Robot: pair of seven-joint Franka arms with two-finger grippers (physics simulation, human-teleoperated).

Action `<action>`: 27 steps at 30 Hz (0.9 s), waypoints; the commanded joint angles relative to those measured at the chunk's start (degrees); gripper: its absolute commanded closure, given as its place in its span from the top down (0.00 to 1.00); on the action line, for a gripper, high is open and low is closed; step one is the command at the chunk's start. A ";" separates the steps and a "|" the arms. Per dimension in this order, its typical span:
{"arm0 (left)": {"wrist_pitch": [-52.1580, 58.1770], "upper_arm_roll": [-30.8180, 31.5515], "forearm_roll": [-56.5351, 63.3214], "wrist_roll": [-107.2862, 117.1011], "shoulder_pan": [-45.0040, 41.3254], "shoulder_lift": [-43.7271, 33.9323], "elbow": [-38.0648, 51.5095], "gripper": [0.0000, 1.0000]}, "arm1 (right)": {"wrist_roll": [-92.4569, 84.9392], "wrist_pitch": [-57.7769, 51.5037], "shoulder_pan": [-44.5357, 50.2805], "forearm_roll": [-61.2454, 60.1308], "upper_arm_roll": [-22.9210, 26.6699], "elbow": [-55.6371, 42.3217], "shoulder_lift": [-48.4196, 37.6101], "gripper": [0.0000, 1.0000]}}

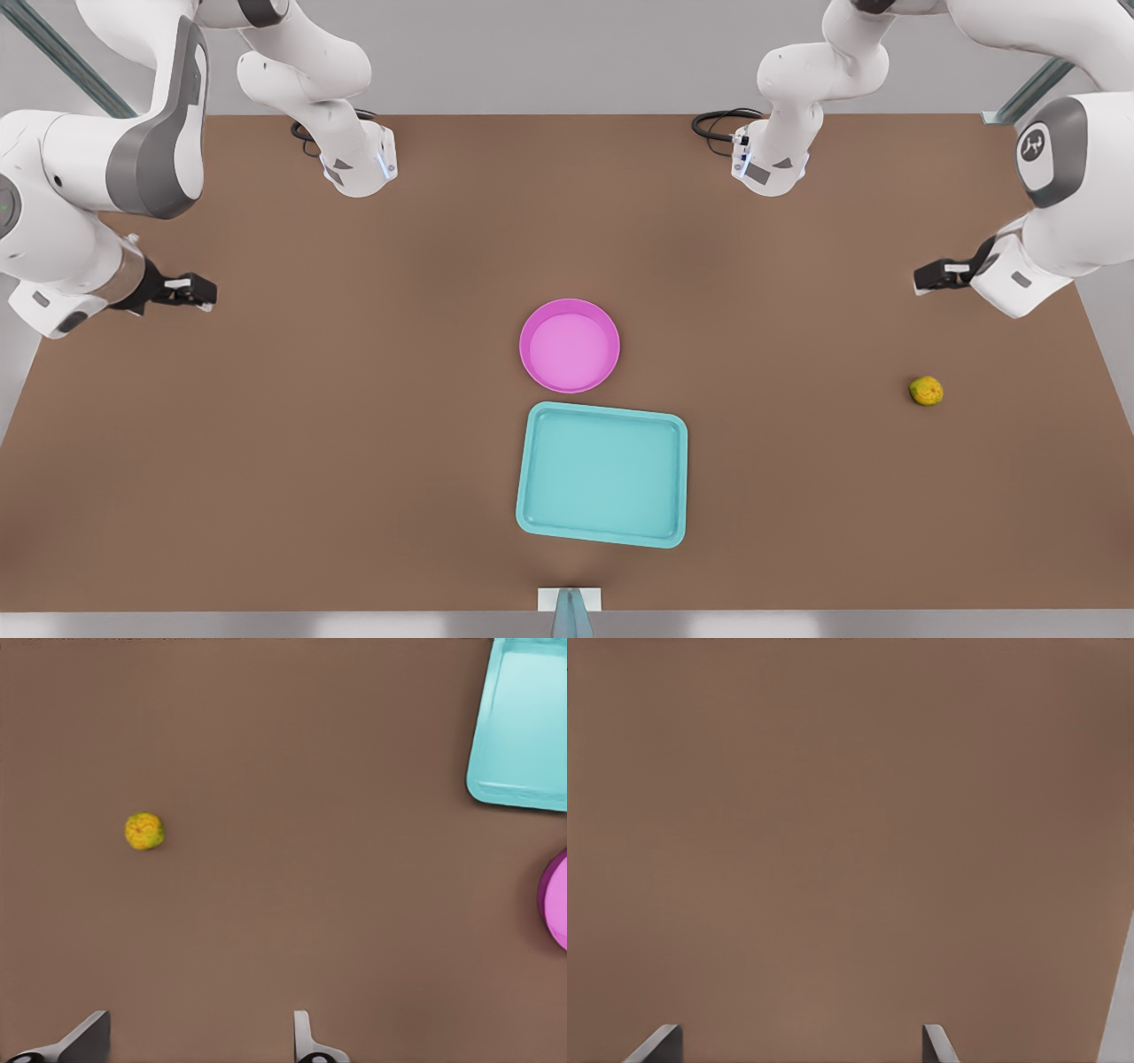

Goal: Place the orange on the plate with the left arm and the plate on the tray with the right arm

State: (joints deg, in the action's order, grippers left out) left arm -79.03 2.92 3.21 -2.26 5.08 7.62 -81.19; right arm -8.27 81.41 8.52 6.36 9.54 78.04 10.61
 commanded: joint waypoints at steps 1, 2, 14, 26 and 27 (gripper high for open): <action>-1.74 -0.02 0.22 -0.38 -0.07 0.03 -0.02 1.00 | -4.12 2.88 0.00 0.06 0.04 0.00 -0.07 1.00; -2.01 -0.02 0.13 0.32 0.01 0.47 -0.64 1.00 | -4.21 2.88 0.00 0.06 0.04 -0.09 -0.07 1.00; -45.86 -6.43 0.48 -28.85 10.73 28.42 -11.62 1.00 | -4.38 2.88 0.00 0.15 0.21 0.09 0.29 1.00; -49.64 -6.87 -0.04 -25.60 13.20 32.20 -15.23 1.00 | -4.38 2.88 0.00 0.06 0.39 0.44 0.46 1.00; -49.73 -6.87 -0.04 -25.60 13.20 32.28 -15.23 1.00 | -4.38 2.88 0.00 0.06 0.39 0.44 0.46 1.00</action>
State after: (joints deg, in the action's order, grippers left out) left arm -127.03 -3.96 3.27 -21.34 18.29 39.91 -96.34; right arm -11.67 84.24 8.51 6.46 9.89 78.52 11.17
